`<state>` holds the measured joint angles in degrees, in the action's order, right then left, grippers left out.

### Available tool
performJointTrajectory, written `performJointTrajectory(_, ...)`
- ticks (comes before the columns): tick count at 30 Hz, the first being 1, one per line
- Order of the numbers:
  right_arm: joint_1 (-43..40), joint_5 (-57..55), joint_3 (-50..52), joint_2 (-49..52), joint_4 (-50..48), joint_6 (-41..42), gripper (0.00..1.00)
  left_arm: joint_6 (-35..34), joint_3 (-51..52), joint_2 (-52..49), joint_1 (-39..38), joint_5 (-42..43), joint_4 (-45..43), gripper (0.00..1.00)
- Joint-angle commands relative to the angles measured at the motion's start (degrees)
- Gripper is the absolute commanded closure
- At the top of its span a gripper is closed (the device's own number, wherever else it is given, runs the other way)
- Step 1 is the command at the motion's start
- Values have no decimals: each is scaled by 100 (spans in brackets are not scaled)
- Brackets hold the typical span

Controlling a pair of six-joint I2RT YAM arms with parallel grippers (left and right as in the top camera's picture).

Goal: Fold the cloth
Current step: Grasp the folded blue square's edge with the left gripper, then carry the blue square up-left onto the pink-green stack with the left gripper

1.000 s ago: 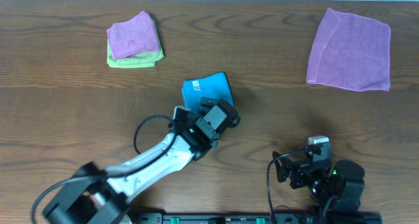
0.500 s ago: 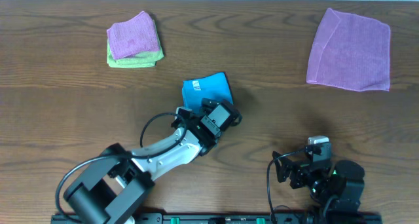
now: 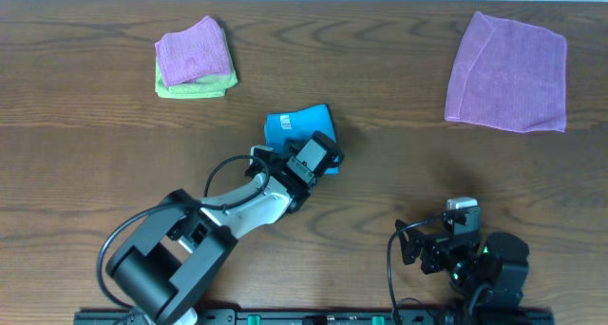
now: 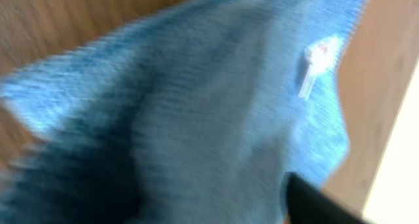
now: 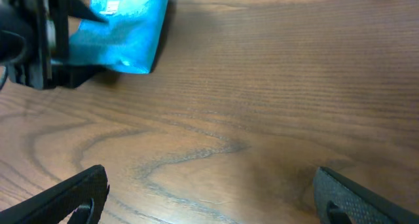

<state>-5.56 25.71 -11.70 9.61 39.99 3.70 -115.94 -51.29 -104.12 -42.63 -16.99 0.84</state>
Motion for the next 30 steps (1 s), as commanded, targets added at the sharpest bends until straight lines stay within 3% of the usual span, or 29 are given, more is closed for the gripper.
performJointTrajectory(1,-50,17,28,-50,7,52,1,-350,131,-234,61,-33,33,91)
performJointTrajectory(11,-50,17,28,-50,7,52,1,-348,129,-48,68,-216,-444,94)
performJointTrajectory(24,-50,17,28,-50,7,52,1,-343,28,2070,872,-706,-640,94)
performJointTrajectory(30,-50,17,28,-50,7,52,1,-343,-210,2367,1333,-702,-1233,94)
